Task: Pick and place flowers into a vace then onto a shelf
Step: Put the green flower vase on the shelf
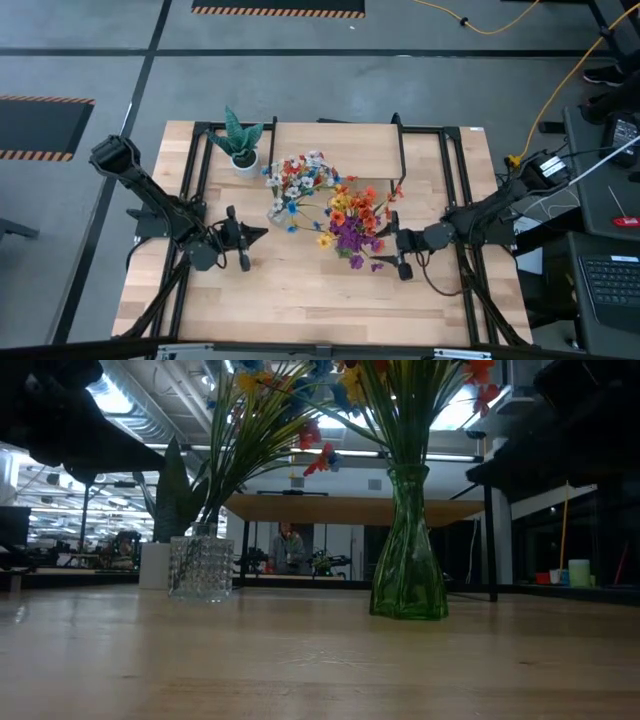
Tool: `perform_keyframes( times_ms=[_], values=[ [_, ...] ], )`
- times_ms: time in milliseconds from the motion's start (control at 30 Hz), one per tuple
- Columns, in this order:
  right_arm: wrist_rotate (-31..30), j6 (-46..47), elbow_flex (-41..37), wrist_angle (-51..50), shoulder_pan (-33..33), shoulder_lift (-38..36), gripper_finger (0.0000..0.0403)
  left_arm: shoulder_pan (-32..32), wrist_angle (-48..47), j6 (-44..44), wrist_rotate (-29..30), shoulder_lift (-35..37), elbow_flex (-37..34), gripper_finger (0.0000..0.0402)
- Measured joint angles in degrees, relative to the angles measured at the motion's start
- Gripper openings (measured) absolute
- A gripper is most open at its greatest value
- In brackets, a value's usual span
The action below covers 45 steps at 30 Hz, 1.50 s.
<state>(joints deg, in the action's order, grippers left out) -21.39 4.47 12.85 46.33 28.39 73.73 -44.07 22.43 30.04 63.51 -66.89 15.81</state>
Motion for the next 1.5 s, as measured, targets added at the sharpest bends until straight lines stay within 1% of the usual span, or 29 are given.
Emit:
perform_keyframes(
  times_ms=[100, 267, 467, 800, 900, 1033, 1200, 1267, 1367, 1500],
  values=[
    [0.0, 1.19, 2.14, 1.05, -1.15, 2.78, 0.0266, 0.0, 0.0, -0.18, 0.0, 0.0, 0.0, 0.0001],
    [-0.01, 2.96, 4.98, 2.62, -3.49, 9.54, 0.0263, 0.0, -0.01, -0.22, -0.18, 0.0, 0.0, 0.0003],
    [-0.17, 1.32, 6.07, 14.91, -4.64, 16.95, 0.0262, 0.0, 0.0, -0.54, -0.25, 0.0, 0.0, 0.0003],
    [-0.58, 0.86, 12.0, 15.63, -5.87, 25.9, 0.0261, 0.0, -0.15, -1.42, -0.85, 0.0, 0.0, 0.0002],
    [-0.73, -0.83, 13.47, 15.63, -6.19, 27.19, 0.0261, 0.0, -0.16, -1.42, -0.85, 0.0, 0.0, 0.0002],
    [-1.5, -2.88, 13.87, 15.56, -6.15, 26.88, 0.0261, 0.0, -0.17, -1.44, -0.85, 0.0, 0.0, 0.0002],
    [-1.72, -3.28, 13.87, 15.96, -6.15, 26.78, 0.0261, 0.0, -0.17, -1.71, -1.25, 0.0, 0.0, 0.0003],
    [-2.88, -3.28, 13.87, 15.89, -6.15, 26.78, 0.0257, 0.0, -0.17, -1.79, -1.63, 0.0, 0.0, 0.0003],
    [-4.8, -3.26, 13.87, 15.71, -6.15, 26.78, 0.0238, -0.02, -0.17, -1.85, -1.62, 0.0, 0.0, 0.0001],
    [-5.11, -3.28, 13.87, 15.67, -6.15, 26.76, 0.0186, 0.0, -0.19, -1.88, -1.6, 0.0, 0.0, 0.0002]
  ],
)
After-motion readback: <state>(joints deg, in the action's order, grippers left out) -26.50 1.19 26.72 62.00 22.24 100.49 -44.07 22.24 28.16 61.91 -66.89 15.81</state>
